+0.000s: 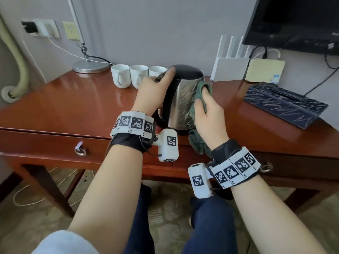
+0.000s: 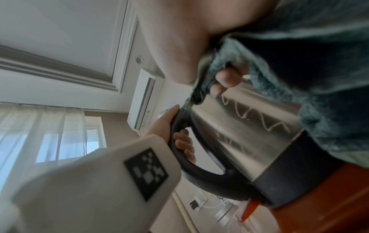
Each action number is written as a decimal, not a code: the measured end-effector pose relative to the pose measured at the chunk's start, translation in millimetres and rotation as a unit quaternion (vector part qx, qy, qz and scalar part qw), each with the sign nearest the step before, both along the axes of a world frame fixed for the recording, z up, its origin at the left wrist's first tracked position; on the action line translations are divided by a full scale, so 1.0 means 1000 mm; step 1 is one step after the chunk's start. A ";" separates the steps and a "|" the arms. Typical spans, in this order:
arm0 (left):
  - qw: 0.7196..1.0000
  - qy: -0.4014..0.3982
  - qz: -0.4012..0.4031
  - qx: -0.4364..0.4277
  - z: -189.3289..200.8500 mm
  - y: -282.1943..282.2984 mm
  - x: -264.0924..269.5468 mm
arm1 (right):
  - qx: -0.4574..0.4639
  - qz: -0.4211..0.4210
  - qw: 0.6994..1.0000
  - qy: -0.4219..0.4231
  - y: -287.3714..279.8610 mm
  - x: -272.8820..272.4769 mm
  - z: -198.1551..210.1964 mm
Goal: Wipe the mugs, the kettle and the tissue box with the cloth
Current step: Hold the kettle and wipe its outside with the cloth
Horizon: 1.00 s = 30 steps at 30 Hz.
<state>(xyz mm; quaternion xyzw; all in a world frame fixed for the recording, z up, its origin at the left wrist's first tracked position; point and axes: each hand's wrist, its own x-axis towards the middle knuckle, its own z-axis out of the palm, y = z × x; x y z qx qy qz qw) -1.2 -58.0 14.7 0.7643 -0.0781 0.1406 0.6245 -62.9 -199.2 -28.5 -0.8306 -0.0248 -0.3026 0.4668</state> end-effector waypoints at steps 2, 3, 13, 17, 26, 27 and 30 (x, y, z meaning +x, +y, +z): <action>1.000 -0.001 0.029 0.006 0.000 -0.004 -0.009 | -0.008 0.028 1.000 0.008 -0.010 0.001 -0.003; 0.999 -0.001 0.040 0.012 0.000 -0.006 -0.011 | -0.015 0.040 0.999 0.005 -0.013 0.000 -0.004; 0.995 -0.034 0.055 -0.076 -0.027 -0.009 -0.039 | 0.036 0.029 0.996 -0.078 -0.009 -0.013 -0.015; 0.993 -0.027 0.000 -0.117 -0.061 -0.003 -0.045 | 0.038 -0.007 0.997 -0.066 0.000 -0.026 -0.027; 0.987 -0.047 -0.066 -0.138 -0.071 0.019 -0.046 | 0.003 -0.104 0.994 -0.035 0.019 -0.068 -0.063; 0.986 -0.048 -0.072 -0.140 -0.071 0.023 -0.047 | -0.001 -0.113 0.993 -0.032 0.022 -0.072 -0.067; 0.987 -0.045 -0.079 -0.136 -0.070 0.027 -0.052 | -0.053 -0.098 0.993 -0.048 0.034 -0.079 -0.078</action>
